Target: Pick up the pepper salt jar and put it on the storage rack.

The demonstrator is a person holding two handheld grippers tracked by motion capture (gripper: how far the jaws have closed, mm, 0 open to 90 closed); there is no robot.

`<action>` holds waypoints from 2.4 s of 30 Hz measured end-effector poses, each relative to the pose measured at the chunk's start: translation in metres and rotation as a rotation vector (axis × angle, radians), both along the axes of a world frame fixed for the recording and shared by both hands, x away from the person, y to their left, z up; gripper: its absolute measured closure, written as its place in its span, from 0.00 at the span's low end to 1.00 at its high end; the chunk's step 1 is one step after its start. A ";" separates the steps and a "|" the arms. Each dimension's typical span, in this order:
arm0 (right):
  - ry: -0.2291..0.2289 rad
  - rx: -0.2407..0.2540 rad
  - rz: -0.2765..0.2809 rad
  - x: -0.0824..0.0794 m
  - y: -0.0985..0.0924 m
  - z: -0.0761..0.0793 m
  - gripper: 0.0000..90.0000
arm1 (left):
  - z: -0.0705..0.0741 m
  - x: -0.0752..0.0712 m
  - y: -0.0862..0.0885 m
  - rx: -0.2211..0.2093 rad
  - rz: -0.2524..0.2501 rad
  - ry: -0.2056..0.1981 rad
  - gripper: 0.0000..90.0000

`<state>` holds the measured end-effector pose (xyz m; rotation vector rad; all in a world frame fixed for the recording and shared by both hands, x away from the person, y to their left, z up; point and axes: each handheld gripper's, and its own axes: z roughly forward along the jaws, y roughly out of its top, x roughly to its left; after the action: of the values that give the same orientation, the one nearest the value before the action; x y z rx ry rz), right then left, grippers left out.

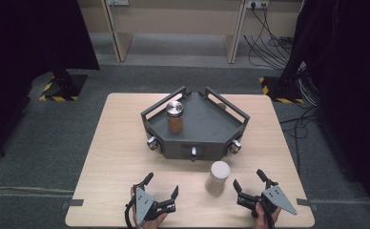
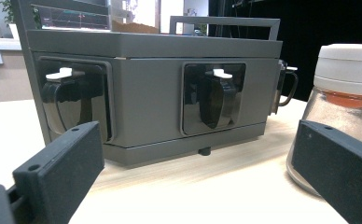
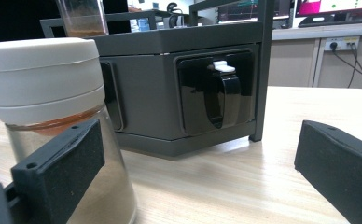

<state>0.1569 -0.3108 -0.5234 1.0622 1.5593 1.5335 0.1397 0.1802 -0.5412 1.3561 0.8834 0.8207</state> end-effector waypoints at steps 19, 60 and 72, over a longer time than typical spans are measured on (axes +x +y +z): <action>0.004 -0.004 0.068 -0.006 0.007 0.007 0.02 | 0.001 0.001 0.001 -0.006 -0.001 0.008 0.02; -0.015 -0.062 0.215 0.017 0.036 0.011 0.17 | 0.001 0.001 0.001 -0.012 0.004 0.010 0.02; -0.006 -0.084 0.220 0.026 0.043 0.012 0.31 | 0.000 0.001 0.001 -0.014 0.004 0.009 0.02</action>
<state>0.1833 -0.2680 -0.5109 0.8619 1.7677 1.5971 0.1403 0.1810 -0.5409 1.3472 0.8973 0.8103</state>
